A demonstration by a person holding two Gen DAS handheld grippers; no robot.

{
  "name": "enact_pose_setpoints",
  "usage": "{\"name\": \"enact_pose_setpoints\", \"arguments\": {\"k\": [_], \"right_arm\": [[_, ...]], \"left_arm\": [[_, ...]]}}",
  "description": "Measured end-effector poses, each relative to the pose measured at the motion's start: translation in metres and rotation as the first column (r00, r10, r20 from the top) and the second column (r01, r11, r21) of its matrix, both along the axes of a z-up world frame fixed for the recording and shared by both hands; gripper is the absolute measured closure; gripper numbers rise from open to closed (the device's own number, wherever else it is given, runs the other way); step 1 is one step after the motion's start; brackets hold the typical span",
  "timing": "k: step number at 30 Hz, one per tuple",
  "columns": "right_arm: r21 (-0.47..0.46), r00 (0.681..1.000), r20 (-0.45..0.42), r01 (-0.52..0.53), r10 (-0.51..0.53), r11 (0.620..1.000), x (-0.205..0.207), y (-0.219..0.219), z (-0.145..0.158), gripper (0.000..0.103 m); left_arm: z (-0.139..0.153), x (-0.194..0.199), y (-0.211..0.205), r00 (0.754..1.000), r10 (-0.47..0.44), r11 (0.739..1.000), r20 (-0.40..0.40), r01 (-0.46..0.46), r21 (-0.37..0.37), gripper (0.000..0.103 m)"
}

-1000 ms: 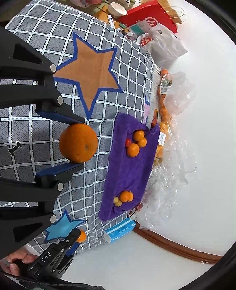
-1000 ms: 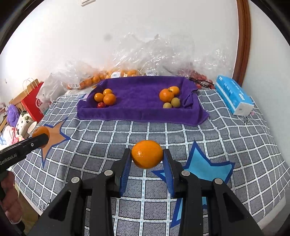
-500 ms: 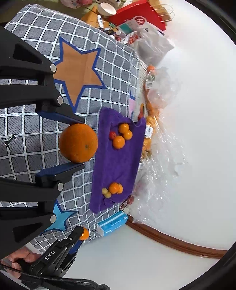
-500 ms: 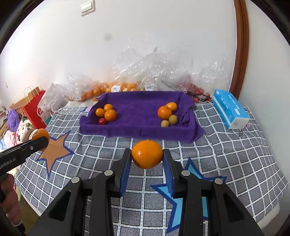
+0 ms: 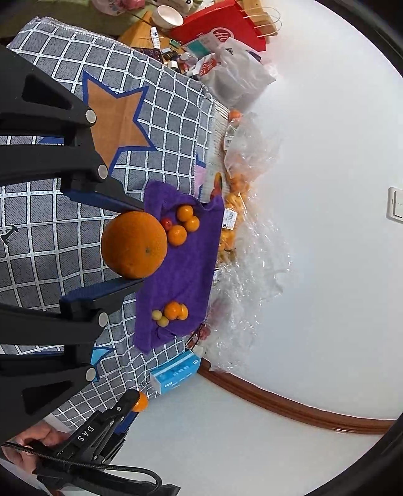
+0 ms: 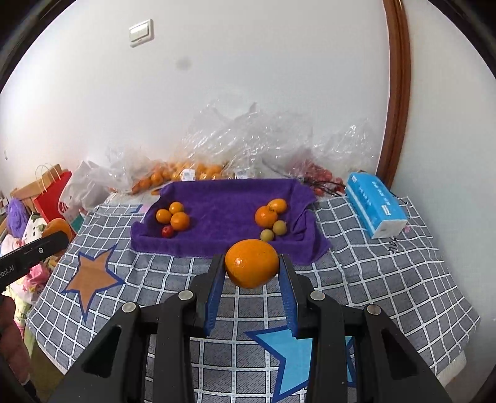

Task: Organize fruits
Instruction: 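Lift both held oranges and carry them toward the purple towel, then carry both oranges over the towel and lower them toward it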

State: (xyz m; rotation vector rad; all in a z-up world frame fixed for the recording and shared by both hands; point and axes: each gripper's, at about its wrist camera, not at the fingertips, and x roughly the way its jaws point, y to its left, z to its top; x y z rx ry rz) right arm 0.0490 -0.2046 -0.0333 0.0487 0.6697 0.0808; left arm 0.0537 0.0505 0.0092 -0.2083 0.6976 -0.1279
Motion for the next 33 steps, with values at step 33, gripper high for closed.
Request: {"name": "enact_pose_setpoints", "arguments": {"k": [33], "right_arm": [[-0.013,0.997,0.077,-0.024,0.025,1.000,0.001,0.012,0.030,0.068]], "left_arm": [[0.021,0.006,0.002,0.999,0.028,0.999,0.033,-0.029,0.031,0.063]]}}
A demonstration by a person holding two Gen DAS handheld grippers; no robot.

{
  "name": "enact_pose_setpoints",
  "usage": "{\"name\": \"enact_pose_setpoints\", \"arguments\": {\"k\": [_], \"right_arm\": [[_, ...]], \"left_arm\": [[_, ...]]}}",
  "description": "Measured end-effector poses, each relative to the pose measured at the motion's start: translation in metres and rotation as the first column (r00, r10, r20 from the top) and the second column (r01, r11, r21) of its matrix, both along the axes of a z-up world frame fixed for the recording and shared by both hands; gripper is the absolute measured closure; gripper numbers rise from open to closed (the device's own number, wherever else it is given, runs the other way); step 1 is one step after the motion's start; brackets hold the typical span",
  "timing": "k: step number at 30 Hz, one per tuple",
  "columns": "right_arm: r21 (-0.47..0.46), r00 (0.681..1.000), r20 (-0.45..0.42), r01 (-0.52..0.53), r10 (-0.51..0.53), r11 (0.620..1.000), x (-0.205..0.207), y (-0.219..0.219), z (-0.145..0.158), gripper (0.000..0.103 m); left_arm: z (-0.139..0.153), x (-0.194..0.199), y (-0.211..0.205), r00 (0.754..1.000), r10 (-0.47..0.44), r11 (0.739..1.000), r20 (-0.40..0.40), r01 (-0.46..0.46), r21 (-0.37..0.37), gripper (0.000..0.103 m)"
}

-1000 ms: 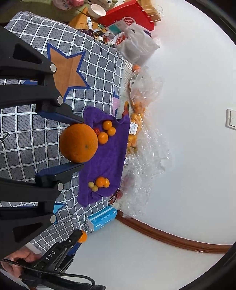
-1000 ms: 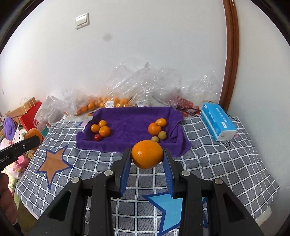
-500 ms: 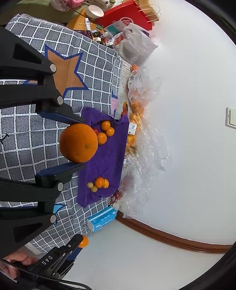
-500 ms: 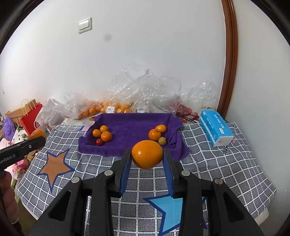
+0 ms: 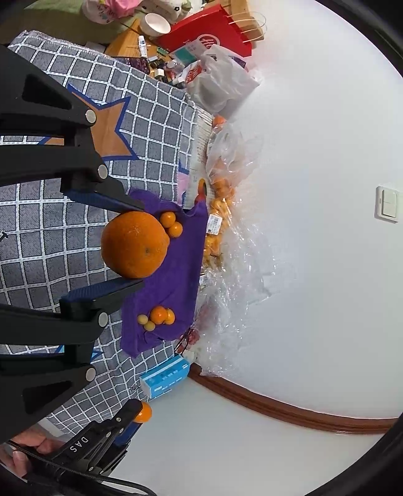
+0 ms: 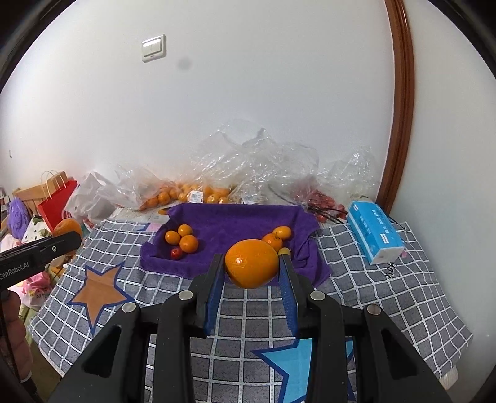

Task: Organize fruits
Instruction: 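Carry both oranges over the towel and lower them toward it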

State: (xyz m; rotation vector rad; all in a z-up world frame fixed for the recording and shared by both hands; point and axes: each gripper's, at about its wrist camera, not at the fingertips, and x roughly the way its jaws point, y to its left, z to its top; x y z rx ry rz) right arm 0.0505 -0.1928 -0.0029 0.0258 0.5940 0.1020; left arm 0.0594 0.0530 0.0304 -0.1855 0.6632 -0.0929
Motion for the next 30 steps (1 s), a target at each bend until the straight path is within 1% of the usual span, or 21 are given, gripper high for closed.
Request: {"name": "enact_pose_setpoints", "arguments": {"k": [13,18,21,27,30], "right_arm": [[-0.017,1.000,0.008,-0.029,0.029,0.999,0.029,0.006,0.008,0.068],[-0.026,1.000,-0.002,-0.031,0.031,0.999,0.039,0.007,0.009,0.068],[-0.034,0.999,-0.001,-0.032,0.032,0.999,0.043,0.007,0.010,0.068],[-0.028,1.000,-0.007,-0.018,0.018,0.999,0.055,0.002,0.010,0.068],[-0.007,1.000,-0.011,-0.012,0.012,1.000,0.060,-0.003,0.010,0.068]], "left_arm": [[0.009,0.021,0.004,1.000,0.002,1.000,0.004,-0.002,-0.001,0.063],[0.008,0.035,0.000,1.000,-0.001,0.999,-0.002,0.001,0.032,0.063],[0.008,0.043,-0.001,1.000,-0.008,1.000,-0.011,0.008,0.024,0.063],[0.010,0.058,-0.004,1.000,-0.016,0.999,-0.013,0.016,0.035,0.063],[0.011,0.063,-0.006,1.000,-0.020,0.999,-0.011,0.020,0.044,0.063]]}}
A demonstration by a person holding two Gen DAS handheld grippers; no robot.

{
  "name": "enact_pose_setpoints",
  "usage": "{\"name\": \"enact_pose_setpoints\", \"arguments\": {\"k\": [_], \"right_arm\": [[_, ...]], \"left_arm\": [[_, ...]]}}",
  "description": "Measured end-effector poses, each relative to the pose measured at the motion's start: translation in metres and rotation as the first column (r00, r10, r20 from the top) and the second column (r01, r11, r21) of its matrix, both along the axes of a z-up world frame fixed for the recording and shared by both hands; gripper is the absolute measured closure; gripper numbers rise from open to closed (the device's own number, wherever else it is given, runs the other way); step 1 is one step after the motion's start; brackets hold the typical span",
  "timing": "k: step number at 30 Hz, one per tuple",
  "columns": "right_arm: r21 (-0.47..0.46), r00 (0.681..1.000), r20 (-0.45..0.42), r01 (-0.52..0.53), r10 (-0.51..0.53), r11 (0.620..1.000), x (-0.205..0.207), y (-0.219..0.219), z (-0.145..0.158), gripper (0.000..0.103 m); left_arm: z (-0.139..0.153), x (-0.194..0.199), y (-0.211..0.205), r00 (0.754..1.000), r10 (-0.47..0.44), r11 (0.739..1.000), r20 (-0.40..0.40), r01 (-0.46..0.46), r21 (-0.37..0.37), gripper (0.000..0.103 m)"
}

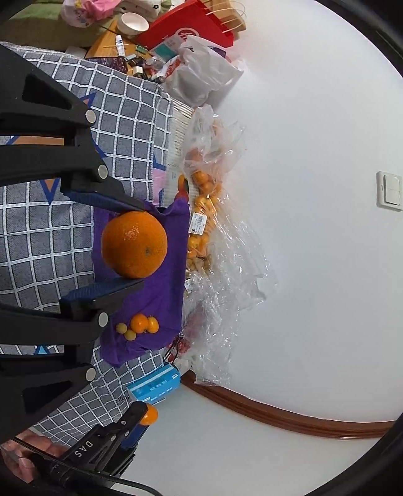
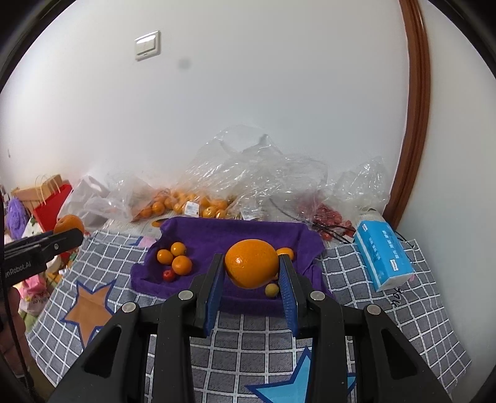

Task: Organize fruits
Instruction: 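Carry both oranges over the towel and lower them toward it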

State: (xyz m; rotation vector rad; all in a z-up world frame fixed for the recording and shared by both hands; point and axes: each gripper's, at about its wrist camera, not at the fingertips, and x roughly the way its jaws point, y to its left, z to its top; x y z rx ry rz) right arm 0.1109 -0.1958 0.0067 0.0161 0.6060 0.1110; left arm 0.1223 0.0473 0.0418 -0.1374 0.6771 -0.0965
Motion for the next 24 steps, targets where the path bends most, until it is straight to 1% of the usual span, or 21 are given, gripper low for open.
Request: {"name": "enact_pose_setpoints", "arguments": {"k": [10,14,24], "right_arm": [[0.022,1.000,-0.004,0.018,-0.018,1.000,0.027,-0.007,-0.004,0.068],[0.017,1.000,-0.008,0.018,-0.018,1.000,0.038,-0.007,-0.006,0.068],[0.010,0.999,-0.013,0.032,-0.031,0.999,0.061,-0.008,-0.009,0.068]], "left_arm": [[-0.002,0.023,-0.008,1.000,-0.015,0.999,-0.017,0.015,0.031,0.063],[-0.003,0.032,-0.010,1.000,-0.018,0.999,-0.020,0.019,0.043,0.063],[-0.007,0.056,-0.011,0.999,-0.032,0.998,-0.029,0.034,0.048,0.063]]}}
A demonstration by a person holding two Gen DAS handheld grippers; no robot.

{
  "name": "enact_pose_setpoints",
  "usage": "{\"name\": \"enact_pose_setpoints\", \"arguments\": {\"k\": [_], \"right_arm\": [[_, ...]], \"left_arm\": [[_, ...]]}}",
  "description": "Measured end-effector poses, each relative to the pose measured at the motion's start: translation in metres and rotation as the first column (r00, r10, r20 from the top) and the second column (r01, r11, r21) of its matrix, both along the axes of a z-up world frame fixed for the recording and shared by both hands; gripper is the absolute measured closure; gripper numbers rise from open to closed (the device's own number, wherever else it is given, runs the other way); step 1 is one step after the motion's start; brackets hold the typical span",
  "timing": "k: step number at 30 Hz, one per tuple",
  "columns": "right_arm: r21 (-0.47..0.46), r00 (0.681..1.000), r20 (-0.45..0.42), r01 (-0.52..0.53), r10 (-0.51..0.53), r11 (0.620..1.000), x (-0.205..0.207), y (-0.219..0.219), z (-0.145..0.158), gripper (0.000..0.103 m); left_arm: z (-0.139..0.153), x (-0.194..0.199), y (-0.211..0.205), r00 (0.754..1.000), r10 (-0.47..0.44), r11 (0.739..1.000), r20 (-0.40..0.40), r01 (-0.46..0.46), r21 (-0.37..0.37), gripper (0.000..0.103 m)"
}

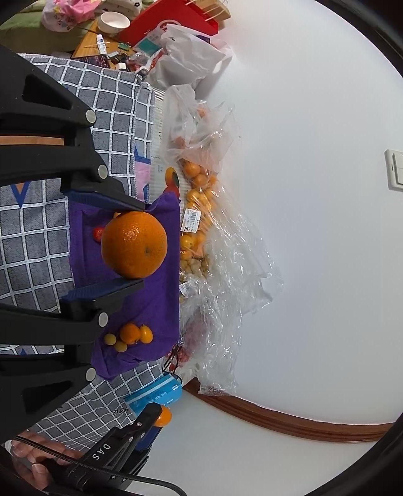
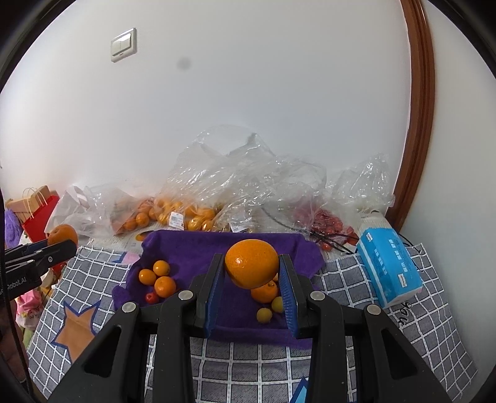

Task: Organize fruits
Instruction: 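Carry both oranges over the towel and lower them toward it, then open both grippers to set the oranges on the towel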

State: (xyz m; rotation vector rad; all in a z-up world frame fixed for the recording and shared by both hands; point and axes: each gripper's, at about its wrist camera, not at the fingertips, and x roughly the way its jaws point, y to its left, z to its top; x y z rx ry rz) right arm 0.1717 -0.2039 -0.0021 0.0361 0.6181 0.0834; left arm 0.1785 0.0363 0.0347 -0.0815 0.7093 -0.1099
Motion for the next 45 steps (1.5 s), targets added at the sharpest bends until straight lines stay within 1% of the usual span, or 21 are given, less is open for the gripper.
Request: {"name": "enact_pose_setpoints", "arguments": {"k": [9,21,25,29,34,42,45], "right_arm": [[-0.004,1.000,-0.012,-0.003,0.003,1.000,0.022,0.003,-0.006,0.068],[0.003,0.999,-0.041,0.000,0.000,1.000,0.056,-0.001,-0.021,0.068],[0.011,0.999,-0.046,-0.004,0.004,1.000,0.070,-0.005,-0.026,0.068],[0.027,0.999,-0.045,-0.008,0.010,1.000,0.087,-0.009,-0.029,0.068],[0.032,0.999,-0.050,-0.017,0.018,0.999,0.108,-0.010,-0.034,0.068],[0.016,0.994,-0.101,-0.036,0.038,0.999,0.146,-0.003,-0.058,0.068],[0.024,0.991,-0.129,-0.045,0.048,0.999,0.160,-0.001,-0.071,0.068]], "left_arm": [[-0.005,0.019,0.003,1.000,0.001,1.000,-0.008,-0.001,-0.006,0.063],[-0.024,0.054,0.021,0.999,0.022,0.999,-0.042,-0.024,-0.042,0.063],[-0.030,0.069,0.026,0.998,0.018,0.997,-0.068,-0.023,-0.070,0.063],[-0.030,0.080,0.025,0.998,0.023,0.999,-0.058,-0.026,-0.047,0.063],[-0.035,0.099,0.022,0.998,0.019,0.999,-0.065,-0.023,-0.048,0.063],[-0.057,0.135,0.013,0.994,0.003,0.999,-0.113,-0.008,-0.049,0.063],[-0.071,0.150,0.009,0.990,-0.008,0.999,-0.140,0.001,-0.051,0.063]]}}
